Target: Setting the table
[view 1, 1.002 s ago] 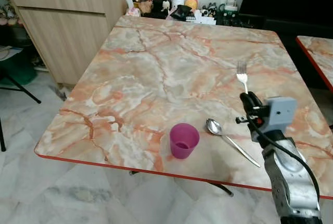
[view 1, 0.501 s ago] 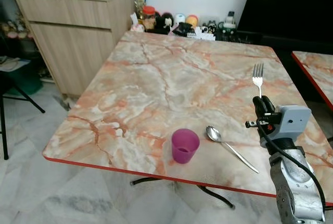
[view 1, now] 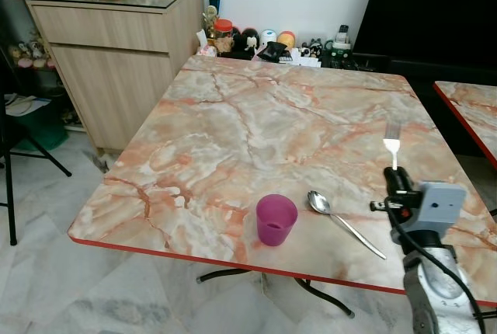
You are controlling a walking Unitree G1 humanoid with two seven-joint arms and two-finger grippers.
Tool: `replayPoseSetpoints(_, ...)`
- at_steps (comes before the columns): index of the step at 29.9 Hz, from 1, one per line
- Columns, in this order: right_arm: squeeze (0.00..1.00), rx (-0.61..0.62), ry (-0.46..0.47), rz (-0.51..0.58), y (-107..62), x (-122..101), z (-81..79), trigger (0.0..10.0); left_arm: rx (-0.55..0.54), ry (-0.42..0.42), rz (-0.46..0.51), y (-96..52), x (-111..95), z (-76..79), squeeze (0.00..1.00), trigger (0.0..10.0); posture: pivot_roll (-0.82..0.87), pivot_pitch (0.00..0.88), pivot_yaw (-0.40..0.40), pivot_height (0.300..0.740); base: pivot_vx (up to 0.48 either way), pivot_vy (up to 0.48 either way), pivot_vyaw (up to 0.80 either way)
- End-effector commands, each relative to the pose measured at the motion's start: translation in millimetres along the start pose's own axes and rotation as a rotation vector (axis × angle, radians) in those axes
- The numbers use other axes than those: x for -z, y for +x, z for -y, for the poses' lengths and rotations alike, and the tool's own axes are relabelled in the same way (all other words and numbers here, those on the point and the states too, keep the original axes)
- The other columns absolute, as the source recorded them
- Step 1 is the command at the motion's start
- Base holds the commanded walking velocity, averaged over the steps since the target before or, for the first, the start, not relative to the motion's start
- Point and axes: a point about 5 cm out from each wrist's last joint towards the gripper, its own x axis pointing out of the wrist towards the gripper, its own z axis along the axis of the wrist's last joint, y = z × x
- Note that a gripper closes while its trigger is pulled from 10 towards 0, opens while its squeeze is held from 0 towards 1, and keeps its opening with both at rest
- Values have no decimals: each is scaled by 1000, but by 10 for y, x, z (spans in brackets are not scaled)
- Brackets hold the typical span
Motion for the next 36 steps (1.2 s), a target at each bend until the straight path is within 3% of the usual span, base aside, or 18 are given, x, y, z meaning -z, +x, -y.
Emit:
replayPoseSetpoints(1, 0, 7, -5, 33, 20, -84, 15, 10000, 9, 25, -5, -5, 14, 5, 0, 10000, 63, 58, -18, 740, 0, 0, 0)
replayPoseSetpoints(15, 0, 9, 40, 39, 120, -130, -57, 10000, 13, 33, -12, -17, 59, 39, 0, 10000, 63, 93, -37, 740, 0, -243, -140)
replayPoseSetpoints(36, 0, 4, 22, 79, 154, -206, -72, 10000, 19, 26, -107, -97, 315, 35, 0, 10000, 48, 107, -38, 740, 0, -451, -74)
